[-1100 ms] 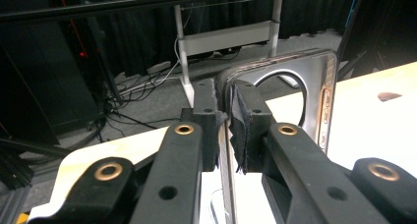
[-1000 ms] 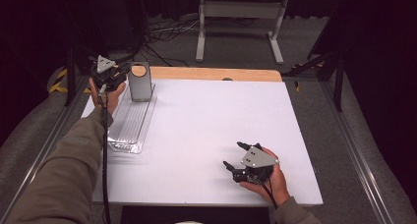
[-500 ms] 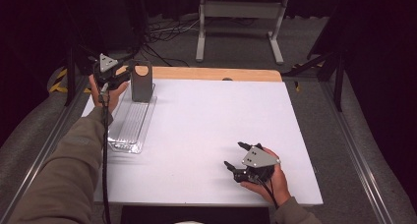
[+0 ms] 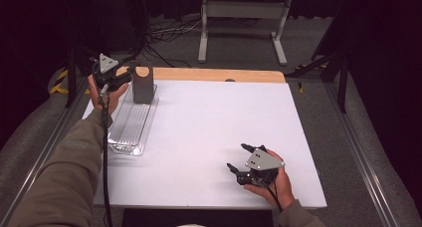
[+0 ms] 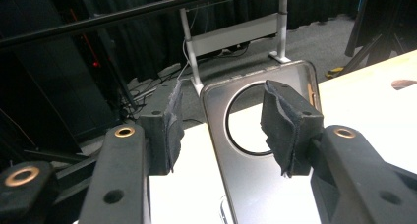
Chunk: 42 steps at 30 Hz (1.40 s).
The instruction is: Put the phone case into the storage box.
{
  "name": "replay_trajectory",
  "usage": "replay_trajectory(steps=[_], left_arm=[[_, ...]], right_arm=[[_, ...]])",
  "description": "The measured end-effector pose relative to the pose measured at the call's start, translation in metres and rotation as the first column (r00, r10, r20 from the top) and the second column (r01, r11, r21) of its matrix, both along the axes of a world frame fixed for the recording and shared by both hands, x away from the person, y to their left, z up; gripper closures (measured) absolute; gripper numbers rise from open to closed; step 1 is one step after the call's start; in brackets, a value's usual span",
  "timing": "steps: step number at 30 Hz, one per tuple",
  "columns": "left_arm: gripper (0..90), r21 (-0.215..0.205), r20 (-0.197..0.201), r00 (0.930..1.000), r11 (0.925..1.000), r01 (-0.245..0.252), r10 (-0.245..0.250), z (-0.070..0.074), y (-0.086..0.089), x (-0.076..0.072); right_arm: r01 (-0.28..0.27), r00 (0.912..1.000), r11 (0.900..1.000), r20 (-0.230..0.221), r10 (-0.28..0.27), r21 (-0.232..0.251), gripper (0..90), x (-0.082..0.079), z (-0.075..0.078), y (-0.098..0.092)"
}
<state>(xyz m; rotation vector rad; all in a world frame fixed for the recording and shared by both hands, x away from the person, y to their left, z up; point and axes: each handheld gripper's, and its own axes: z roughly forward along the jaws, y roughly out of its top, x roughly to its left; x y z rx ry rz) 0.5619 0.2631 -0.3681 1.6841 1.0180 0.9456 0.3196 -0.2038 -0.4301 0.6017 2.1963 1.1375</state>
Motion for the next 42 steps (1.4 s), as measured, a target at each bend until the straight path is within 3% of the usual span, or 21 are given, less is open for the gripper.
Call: replay_trajectory(steps=[11,24,33,38,42], left_arm=[[44.1,0.012,0.018,0.9995,0.9996,0.026,-0.027,0.001,-0.003,-0.013],[32.6,0.037,0.013,0.9977,0.9971,0.066,-0.066,-0.003,-0.011,-0.029],[19.4,0.007,0.009,0.9953,0.9953,0.097,-0.097,-0.001,-0.017,-0.037],[12.1,0.021,-0.003,0.9926,0.9924,0.122,-0.122,0.0,-0.019,-0.042],[8.6,0.003,-0.008,0.99,0.99,0.141,-0.141,0.002,-0.019,-0.046]], right_arm=[[0.008,1.0,1.0,0.0,-0.008,0.021,25.3,0.001,-0.001,-0.003],[-0.004,1.0,1.0,0.005,0.004,0.026,25.0,0.002,-0.004,0.003],[-0.007,1.0,1.0,0.003,0.007,0.023,24.8,0.002,-0.005,0.003],[-0.012,0.9999,1.0,0.006,0.012,0.02,24.4,0.002,-0.005,0.005],[-0.011,0.9999,1.0,0.011,0.01,0.023,24.0,0.002,-0.004,0.004]])
